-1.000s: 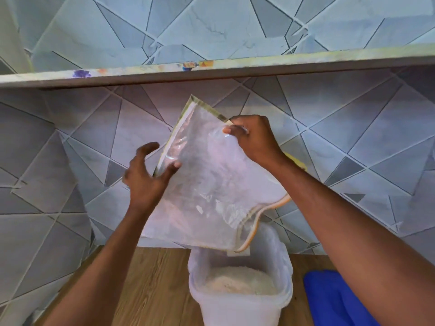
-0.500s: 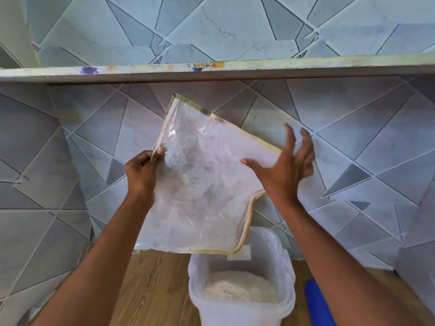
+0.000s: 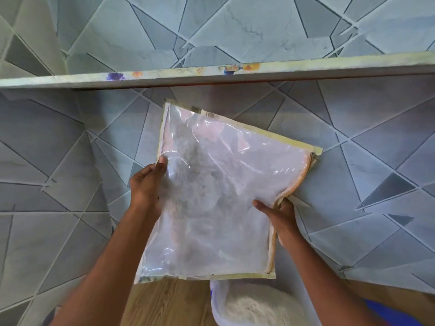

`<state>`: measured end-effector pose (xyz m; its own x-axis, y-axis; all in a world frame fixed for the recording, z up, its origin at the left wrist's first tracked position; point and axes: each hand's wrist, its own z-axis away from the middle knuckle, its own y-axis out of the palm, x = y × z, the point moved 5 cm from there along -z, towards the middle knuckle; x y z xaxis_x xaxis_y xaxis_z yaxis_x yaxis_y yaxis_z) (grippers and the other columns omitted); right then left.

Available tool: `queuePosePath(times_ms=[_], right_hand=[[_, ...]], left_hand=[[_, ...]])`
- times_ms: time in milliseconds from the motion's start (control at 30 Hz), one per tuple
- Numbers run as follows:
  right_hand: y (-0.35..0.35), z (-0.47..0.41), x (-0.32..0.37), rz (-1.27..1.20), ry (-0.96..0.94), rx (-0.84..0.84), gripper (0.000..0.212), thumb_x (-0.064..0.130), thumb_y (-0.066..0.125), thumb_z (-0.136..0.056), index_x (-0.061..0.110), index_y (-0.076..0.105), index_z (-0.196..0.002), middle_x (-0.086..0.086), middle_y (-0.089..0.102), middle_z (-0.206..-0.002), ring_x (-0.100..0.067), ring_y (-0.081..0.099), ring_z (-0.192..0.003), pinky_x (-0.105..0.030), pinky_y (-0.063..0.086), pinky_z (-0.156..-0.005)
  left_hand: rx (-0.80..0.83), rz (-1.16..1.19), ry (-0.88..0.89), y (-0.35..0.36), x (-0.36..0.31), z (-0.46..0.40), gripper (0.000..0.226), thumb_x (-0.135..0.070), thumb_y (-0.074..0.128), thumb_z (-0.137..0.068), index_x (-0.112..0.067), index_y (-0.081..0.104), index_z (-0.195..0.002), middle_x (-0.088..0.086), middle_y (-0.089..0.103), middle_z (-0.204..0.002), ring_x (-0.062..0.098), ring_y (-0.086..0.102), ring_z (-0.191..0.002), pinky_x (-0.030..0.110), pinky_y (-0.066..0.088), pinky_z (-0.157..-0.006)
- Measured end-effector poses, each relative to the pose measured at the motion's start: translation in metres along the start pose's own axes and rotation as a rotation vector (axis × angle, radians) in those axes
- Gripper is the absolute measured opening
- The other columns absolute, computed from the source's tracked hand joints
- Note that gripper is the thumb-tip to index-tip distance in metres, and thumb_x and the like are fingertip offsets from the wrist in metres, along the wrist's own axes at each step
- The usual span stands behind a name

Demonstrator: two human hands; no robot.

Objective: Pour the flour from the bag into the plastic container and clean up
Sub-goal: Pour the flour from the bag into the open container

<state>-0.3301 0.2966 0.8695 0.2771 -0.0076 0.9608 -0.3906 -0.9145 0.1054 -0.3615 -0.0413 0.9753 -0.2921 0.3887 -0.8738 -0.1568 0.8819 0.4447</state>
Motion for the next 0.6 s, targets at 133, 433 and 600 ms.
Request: queuePosePath(times_ms=[133, 433, 600], right_hand=[[0.032, -0.013, 0.024, 0.048, -0.073, 0.112, 0.025, 0.006, 0.085, -0.076, 0.022, 0.077, -0.093, 0.013, 0.079, -0.093, -0.004, 0.075, -0.089, -0.011, 0.054, -0.072], [0.145, -0.025, 0.038, 0.607, -0.160, 0.467, 0.058, 0.027, 0.084, -0.080, 0.009, 0.061, -0.130, -0.011, 0.068, -0.126, -0.031, 0.064, -0.118, -0.046, 0.050, -0.104], [0.215, -0.013, 0.001, 0.855, -0.150, 0.588, 0.060, 0.035, 0.082, -0.081, 0.009, 0.054, -0.128, -0.014, 0.064, -0.125, -0.036, 0.060, -0.116, -0.034, 0.047, -0.084]], left_hand=[[-0.158, -0.005, -0.011, -0.044, 0.002, -0.010, 0.036, -0.031, 0.082, -0.084, -0.017, 0.057, -0.061, -0.002, 0.051, -0.055, 0.013, 0.047, -0.046, 0.022, 0.045, -0.051], [-0.478, -0.089, -0.204, -0.182, 0.046, 0.000, 0.031, -0.028, 0.086, -0.079, -0.008, 0.063, -0.086, 0.014, 0.061, -0.086, 0.024, 0.058, -0.076, 0.053, 0.058, -0.079], [-0.624, -0.091, -0.292, -0.262, 0.075, 0.027, 0.042, -0.018, 0.086, -0.078, -0.015, 0.048, -0.060, 0.002, 0.048, -0.057, 0.013, 0.046, -0.042, 0.025, 0.042, -0.047]])
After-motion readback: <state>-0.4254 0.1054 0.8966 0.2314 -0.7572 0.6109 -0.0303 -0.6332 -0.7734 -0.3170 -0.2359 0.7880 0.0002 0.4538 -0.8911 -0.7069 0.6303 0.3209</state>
